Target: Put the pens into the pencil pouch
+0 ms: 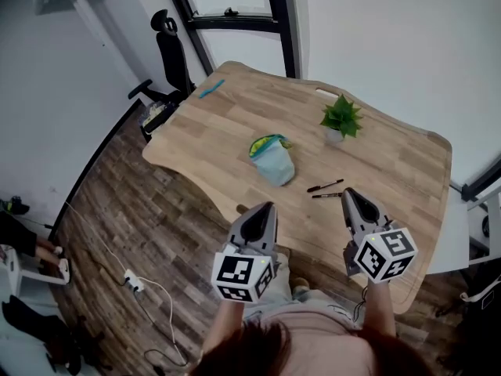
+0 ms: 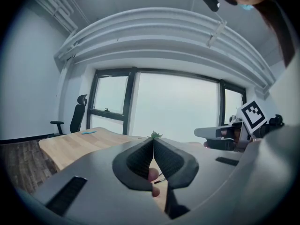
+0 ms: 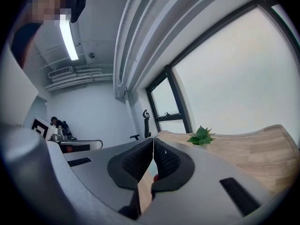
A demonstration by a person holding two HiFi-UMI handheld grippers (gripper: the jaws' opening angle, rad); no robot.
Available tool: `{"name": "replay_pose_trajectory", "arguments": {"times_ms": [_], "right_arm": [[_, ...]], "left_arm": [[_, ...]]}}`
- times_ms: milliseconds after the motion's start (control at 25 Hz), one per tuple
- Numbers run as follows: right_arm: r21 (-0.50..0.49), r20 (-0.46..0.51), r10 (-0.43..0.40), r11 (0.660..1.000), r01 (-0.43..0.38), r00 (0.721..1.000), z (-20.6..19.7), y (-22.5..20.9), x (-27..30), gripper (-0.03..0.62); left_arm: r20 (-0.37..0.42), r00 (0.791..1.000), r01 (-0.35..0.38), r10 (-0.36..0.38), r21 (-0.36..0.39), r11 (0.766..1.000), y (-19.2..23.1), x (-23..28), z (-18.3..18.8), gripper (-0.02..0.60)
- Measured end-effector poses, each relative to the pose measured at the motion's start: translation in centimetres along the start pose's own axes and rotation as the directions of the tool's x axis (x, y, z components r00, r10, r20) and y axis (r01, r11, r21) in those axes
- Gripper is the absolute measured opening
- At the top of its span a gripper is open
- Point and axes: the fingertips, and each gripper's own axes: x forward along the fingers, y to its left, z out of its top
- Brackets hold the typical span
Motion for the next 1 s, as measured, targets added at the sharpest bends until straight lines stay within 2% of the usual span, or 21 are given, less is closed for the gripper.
{"name": "replay_pose_trajectory", "arguments": {"times_ms": [360, 800, 1000], "right_arm": [[0.0, -0.038, -0.065, 0.998, 0.065, 0.997, -0.4, -2.2, 4.7, 0.002], [0.033, -0.121, -0.163, 0.985, 0.168, 0.979, -3.2, -5.2, 8.4, 0.003], [0.046, -0.159, -0.219, 0.972, 0.228, 0.963, -4.7, -7.0, 9.5, 0.006]], "left_arm": [[0.007, 1.0, 0.024, -0.024, 0.002, 1.0, 5.0, 4.5, 1.8, 0.003], [-0.036, 0.999, 0.04, -0.04, -0.024, 0.999, 10.8, 8.6, 1.2, 0.005], [-0.069, 0.996, 0.058, -0.061, -0.048, 0.997, 12.9, 10.5, 0.5, 0.038]]}}
